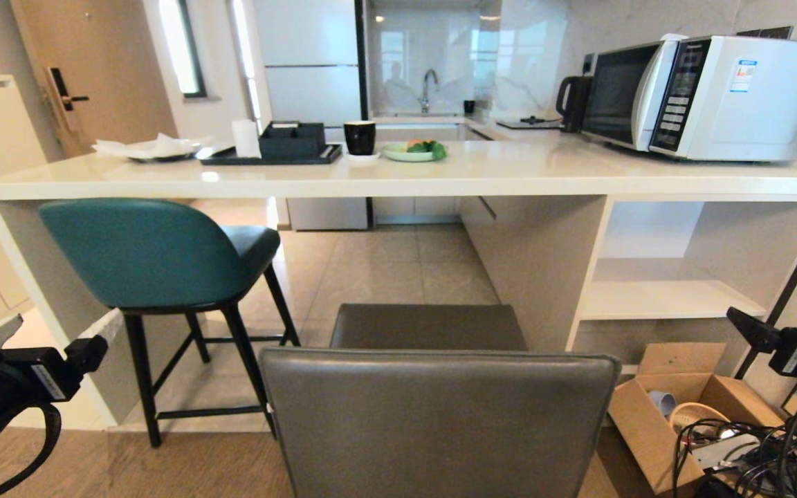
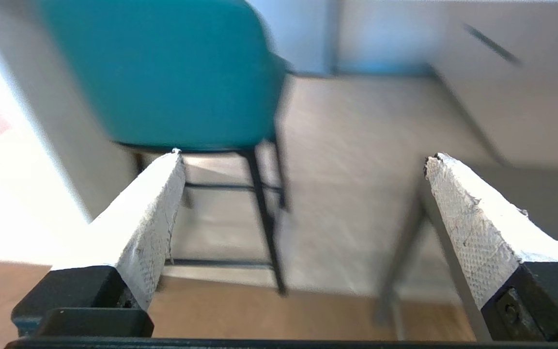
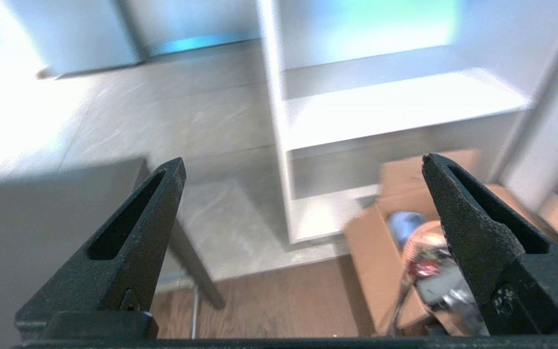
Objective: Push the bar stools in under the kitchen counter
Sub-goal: Pull the blue chair out from under the dining table
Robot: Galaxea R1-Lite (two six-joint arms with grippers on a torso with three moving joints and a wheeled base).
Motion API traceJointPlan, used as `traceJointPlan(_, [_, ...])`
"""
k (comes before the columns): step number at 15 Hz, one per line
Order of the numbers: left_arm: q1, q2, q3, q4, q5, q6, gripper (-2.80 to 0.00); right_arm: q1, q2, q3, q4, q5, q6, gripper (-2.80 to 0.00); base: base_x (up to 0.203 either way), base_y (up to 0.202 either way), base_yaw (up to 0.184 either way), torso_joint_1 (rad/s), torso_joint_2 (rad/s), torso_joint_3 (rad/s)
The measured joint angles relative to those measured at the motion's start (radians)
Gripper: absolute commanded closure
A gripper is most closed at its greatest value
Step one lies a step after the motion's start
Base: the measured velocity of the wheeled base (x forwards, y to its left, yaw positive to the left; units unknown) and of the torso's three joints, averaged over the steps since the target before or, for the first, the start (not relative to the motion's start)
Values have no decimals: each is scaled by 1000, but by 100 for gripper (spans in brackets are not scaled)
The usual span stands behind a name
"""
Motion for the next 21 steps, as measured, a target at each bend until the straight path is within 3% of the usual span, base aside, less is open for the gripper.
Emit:
traceJointPlan(2, [-70,-15,-13,37,128,1,-280,26,-130,-88,221,-52,41,-280,0,0,0,0,0,0])
traceJointPlan(5, [-116,-120,-63,194,155,-3,-280,110,-372,-215,616,-54,127,-280,0,0,0,0,0,0])
traceJointPlan(9, [-179,-400,-238,622,119,-53,-280,217,-674,-287,910,41,161,-280,0,0,0,0,0,0])
traceJointPlan(13, [-233,-722,-396,1073,-18,-77,-280,245,-968,-342,1173,163,165,-280,0,0,0,0,0,0])
traceJointPlan(15, [-229,-838,-458,1233,-57,-80,-280,250,-1073,-383,1279,231,165,-280,0,0,0,0,0,0])
traceJointPlan(17, [-214,-929,-484,1305,-70,-73,-280,260,-1135,-432,1334,249,166,-280,0,0,0,0,0,0])
traceJointPlan(18, [-210,-962,-489,1329,-52,-58,-280,274,-1164,-453,1368,258,166,-280,0,0,0,0,0,0])
traceJointPlan(21, [-198,-1006,-545,1385,100,-45,-280,318,-1271,-508,1514,274,150,-280,0,0,0,0,0,0])
